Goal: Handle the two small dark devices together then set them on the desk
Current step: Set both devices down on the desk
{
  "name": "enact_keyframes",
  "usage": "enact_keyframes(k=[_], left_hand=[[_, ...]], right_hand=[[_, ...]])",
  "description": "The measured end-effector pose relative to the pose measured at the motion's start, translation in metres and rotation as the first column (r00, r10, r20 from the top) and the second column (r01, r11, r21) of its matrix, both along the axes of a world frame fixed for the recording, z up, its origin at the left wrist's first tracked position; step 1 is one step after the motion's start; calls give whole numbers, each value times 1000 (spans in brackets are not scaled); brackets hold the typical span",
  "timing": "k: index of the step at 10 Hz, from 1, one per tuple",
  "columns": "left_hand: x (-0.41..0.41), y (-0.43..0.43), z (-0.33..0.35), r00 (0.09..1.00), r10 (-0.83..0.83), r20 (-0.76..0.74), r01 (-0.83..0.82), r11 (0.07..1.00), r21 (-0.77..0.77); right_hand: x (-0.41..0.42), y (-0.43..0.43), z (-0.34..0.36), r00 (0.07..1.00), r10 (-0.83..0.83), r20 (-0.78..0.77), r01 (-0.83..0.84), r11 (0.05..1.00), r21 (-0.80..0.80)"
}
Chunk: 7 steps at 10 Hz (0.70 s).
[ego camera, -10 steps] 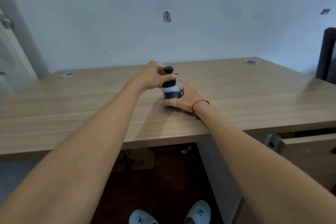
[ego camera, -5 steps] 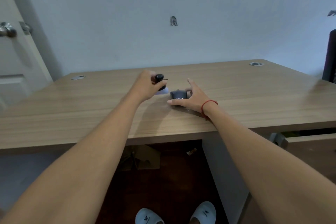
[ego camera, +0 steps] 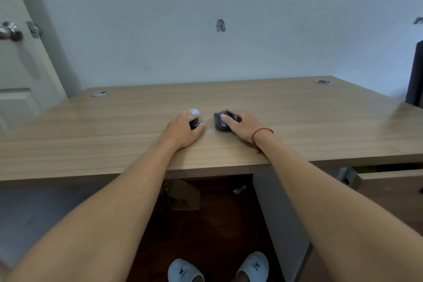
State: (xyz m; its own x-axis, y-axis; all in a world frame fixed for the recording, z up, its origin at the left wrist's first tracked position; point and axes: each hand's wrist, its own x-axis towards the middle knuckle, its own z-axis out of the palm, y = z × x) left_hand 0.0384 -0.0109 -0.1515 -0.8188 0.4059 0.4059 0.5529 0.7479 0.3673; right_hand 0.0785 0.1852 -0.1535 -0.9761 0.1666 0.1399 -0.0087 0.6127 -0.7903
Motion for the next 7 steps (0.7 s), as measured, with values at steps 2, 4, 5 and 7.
enact_keyframes(k=[2, 4, 5, 7], left_hand=[[-17, 11, -2, 999, 30, 30, -30, 1000, 1], [-33, 20, -2, 997, 49, 59, -49, 999, -4], [-29, 15, -4, 994, 64, 87, -68, 997, 47], [5, 2, -2, 952, 226, 206, -237, 971, 28]], right_hand=[[-23, -4, 0, 999, -52, 11, 50, 993, 109], [-35, -7, 6, 995, -93, 27, 88, 988, 125], [-23, -3, 6, 995, -104, 4, 104, 994, 23], [23, -4, 3, 980, -176, 93, 148, 956, 253]])
